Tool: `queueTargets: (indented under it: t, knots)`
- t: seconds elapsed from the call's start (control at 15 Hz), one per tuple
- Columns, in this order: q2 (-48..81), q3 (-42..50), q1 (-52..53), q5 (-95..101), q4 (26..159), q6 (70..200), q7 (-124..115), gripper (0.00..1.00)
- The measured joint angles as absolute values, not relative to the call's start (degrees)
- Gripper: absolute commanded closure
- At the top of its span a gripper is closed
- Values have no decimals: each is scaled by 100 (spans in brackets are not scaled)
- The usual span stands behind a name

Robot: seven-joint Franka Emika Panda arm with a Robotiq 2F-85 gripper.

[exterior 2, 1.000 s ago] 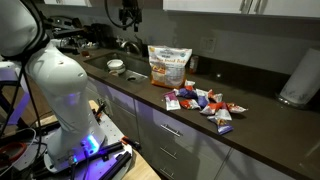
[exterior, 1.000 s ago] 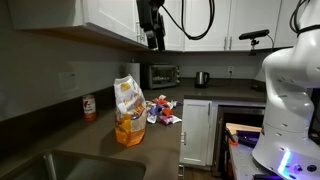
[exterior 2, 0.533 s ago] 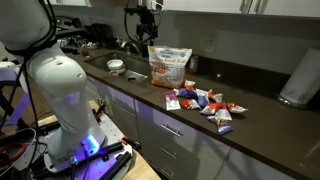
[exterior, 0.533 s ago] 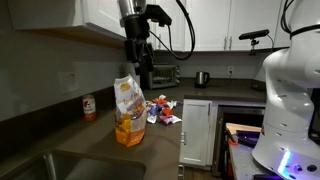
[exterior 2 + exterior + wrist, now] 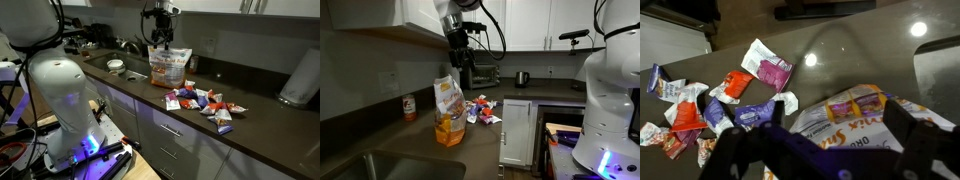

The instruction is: Put one sachet in the packet

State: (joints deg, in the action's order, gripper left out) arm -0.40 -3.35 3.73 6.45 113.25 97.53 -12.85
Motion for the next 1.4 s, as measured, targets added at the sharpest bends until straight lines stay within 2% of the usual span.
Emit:
queueTargets:
  t: [0.33,0.73,1.4]
  knots:
    - [9,62,100,636,11516,10231,-1244,0]
    - [-248,644,-419,156,12566,11872,-594,0]
    - [-210,632,-443,226,12688,12308,-510,0]
